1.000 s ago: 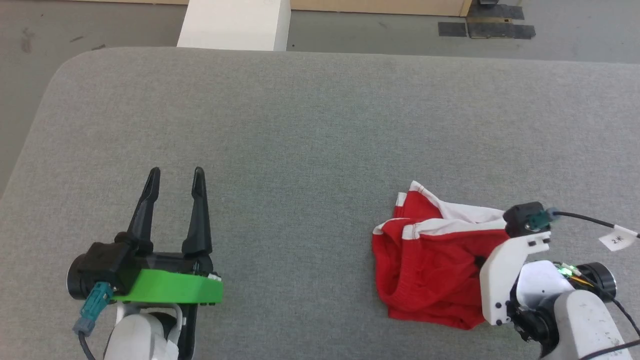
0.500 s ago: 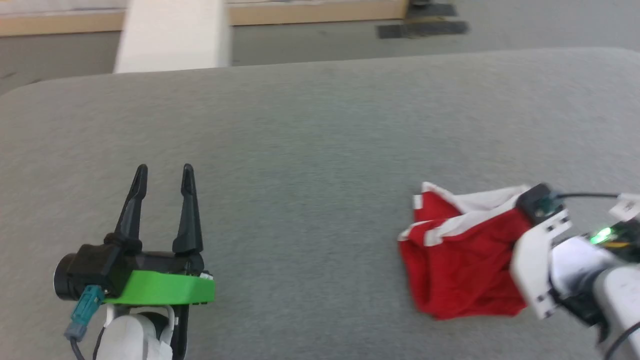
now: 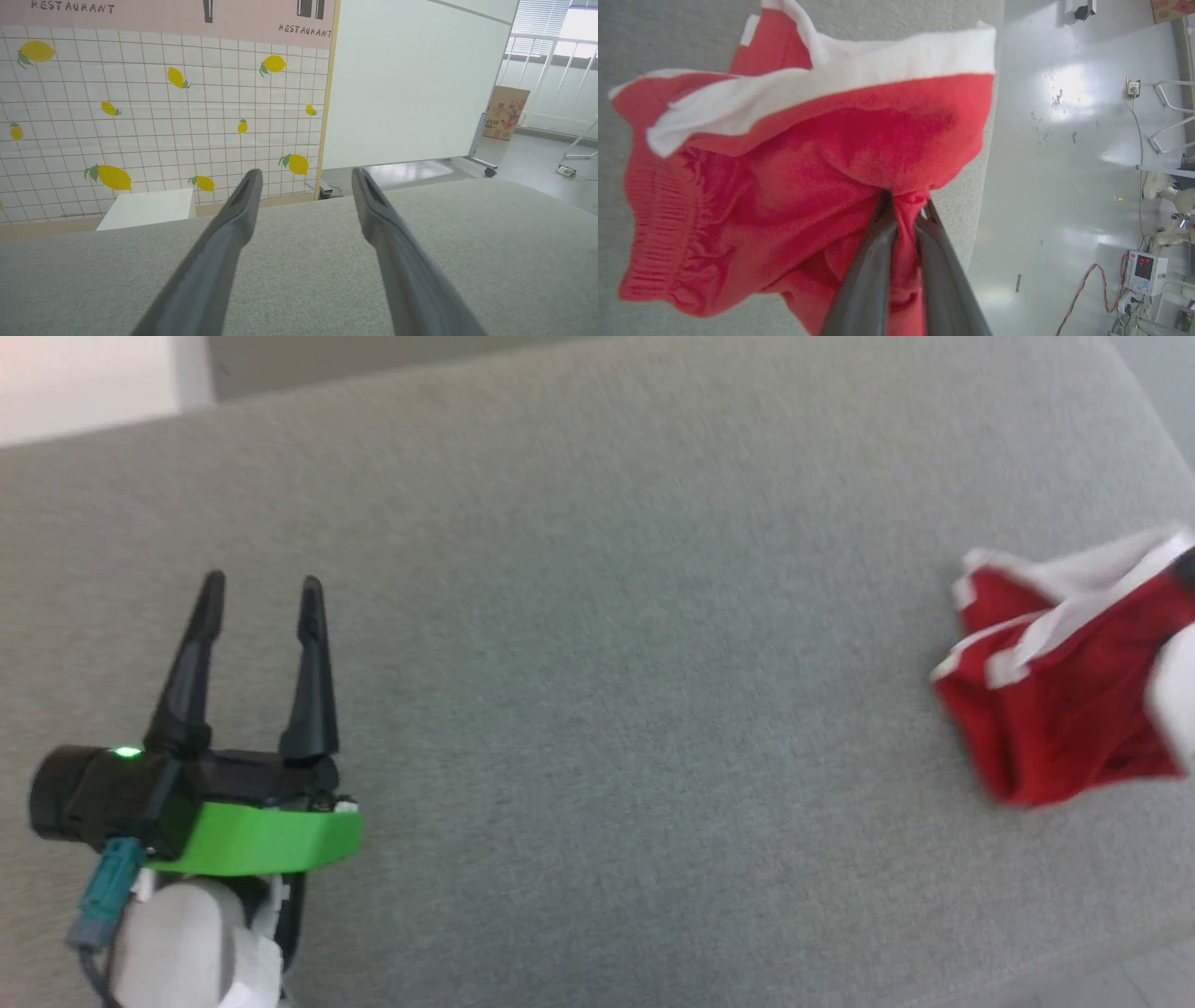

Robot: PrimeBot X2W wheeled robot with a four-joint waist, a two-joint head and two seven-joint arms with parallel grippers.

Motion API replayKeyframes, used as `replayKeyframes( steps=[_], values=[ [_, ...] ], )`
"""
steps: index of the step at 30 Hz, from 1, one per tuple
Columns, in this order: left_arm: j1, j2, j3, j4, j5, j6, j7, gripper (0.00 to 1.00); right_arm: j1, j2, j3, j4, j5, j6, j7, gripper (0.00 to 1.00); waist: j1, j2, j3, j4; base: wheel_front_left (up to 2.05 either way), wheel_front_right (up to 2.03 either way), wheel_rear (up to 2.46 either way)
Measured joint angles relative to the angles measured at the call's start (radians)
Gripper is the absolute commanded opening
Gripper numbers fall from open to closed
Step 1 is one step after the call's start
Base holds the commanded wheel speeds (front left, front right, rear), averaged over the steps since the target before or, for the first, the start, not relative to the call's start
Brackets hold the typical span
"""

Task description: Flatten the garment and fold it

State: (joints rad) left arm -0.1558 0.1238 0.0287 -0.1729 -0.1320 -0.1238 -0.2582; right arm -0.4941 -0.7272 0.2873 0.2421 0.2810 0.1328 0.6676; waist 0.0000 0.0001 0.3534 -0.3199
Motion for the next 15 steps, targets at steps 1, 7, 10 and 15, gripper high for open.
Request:
replayKeyframes(
  steps=[1, 7, 10, 15],
  values=[
    [0.000, 0.008, 0.002, -0.006, 0.004, 0.000, 0.000, 1.00, -0.017, -0.003, -0.016, 0.026, -0.002, 0.000, -0.017, 0.00, 0.0000, 0.0000, 0.016, -0.005, 0.00, 0.00, 0.00],
    [0.000, 0.061, 0.020, -0.043, 0.030, 0.000, 0.006, 1.00, -0.115, 0.014, -0.115, 0.183, -0.056, 0.000, -0.094, 0.00, 0.0001, 0.0000, 0.129, -0.036, 0.00, 0.00, 0.00],
    [0.000, 0.076, 0.030, -0.069, 0.034, 0.000, 0.018, 1.00, -0.148, 0.028, -0.162, 0.267, -0.084, 0.000, -0.134, 0.00, 0.0001, 0.0000, 0.177, -0.046, 0.00, 0.00, 0.00],
    [0.002, 0.100, 0.050, -0.120, 0.036, 0.001, 0.038, 1.00, -0.226, 0.053, -0.233, 0.398, -0.130, 0.000, -0.221, 0.00, 0.0001, 0.0000, 0.242, -0.058, 0.00, 0.00, 0.00]
  ],
)
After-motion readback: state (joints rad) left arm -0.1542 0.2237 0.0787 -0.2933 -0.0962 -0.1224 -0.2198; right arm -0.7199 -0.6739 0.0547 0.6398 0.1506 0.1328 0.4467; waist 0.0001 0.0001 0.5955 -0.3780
